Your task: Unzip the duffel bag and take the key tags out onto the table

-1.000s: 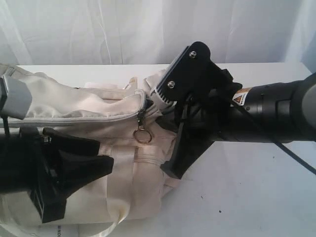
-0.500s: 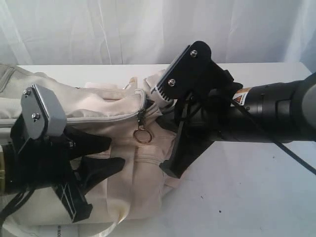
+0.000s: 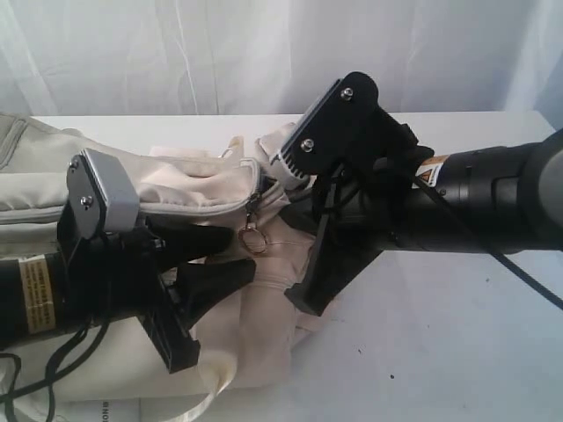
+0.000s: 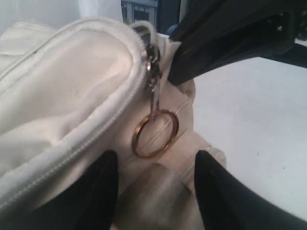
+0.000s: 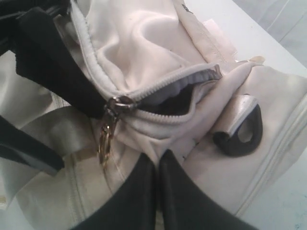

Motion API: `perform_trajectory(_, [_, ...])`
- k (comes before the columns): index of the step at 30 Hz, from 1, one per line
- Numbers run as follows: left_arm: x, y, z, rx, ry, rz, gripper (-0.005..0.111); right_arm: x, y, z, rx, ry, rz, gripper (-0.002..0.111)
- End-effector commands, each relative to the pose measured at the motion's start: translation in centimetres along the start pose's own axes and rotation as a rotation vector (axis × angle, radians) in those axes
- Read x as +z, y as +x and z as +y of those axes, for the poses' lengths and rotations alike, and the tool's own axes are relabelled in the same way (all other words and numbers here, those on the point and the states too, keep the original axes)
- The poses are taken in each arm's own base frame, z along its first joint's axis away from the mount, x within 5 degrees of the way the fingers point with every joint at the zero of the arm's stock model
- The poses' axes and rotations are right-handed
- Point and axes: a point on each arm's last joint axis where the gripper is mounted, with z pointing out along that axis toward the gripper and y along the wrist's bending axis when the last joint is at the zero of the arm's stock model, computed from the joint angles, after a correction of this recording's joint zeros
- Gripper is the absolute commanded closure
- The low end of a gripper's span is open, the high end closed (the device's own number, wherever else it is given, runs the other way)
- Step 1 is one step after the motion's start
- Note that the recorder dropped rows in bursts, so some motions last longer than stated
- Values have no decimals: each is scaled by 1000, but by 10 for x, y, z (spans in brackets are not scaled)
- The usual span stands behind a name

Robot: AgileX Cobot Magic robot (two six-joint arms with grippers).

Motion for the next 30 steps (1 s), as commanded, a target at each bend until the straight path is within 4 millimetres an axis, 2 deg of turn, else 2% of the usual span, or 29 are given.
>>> perform_trajectory(1, [3,-3,-2,1,30,-83,54,-6,-7,-4,21,28,-43,108])
perform_trajectory(14, [4,-1,-1,42,13,-67,54,-6,-5,-1,21,1,-19,108])
perform_trajectory(18, [4,-1,-1,75,12,-67,59,-6,-5,-1,21,1,-19,108])
perform_trajectory(25, [5,1,-1,83,20,-58,61,-6,-5,-1,21,1,-19,108])
perform_trajectory(27, [7,4,-1,76,22,-45,65,-6,-5,-1,21,1,-19,108])
perform_trajectory(30, [10,9,-1,72,39,-37,77,-6,-5,-2,21,3,-21,108])
